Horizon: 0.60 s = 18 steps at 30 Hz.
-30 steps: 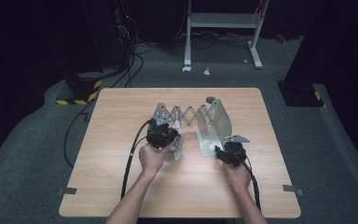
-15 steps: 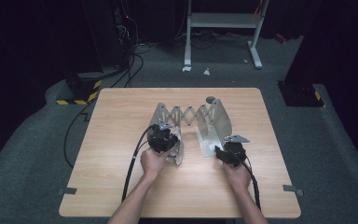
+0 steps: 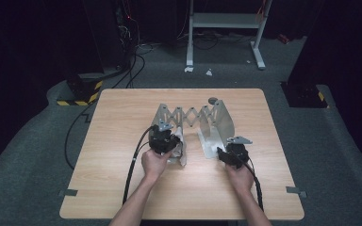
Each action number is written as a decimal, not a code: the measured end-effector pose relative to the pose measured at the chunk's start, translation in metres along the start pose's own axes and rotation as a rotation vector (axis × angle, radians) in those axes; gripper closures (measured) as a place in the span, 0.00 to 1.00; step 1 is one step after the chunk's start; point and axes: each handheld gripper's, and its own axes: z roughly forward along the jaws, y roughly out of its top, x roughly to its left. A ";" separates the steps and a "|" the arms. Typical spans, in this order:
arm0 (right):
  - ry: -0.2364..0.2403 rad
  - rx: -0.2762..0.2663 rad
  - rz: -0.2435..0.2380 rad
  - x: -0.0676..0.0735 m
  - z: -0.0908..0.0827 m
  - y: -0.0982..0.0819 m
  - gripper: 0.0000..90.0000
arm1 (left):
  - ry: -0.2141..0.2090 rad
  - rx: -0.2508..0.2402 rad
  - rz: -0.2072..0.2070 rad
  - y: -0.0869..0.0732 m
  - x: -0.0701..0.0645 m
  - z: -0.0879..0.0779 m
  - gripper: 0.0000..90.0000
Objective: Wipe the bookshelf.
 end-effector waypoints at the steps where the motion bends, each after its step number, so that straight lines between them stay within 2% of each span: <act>1: 0.000 0.000 0.000 0.000 0.000 0.000 0.53 | -0.002 -0.010 -0.001 0.001 -0.001 -0.002 0.90; 9: 0.001 0.000 -0.001 0.000 0.000 0.000 0.53 | -0.006 -0.072 0.014 0.017 -0.004 -0.021 0.90; 13: 0.001 0.000 -0.002 0.000 0.000 0.000 0.53 | -0.008 -0.096 0.003 0.026 -0.002 -0.027 0.90; 18: 0.002 0.000 -0.002 0.000 0.000 0.000 0.53 | -0.004 -0.087 -0.003 0.033 0.002 -0.025 0.90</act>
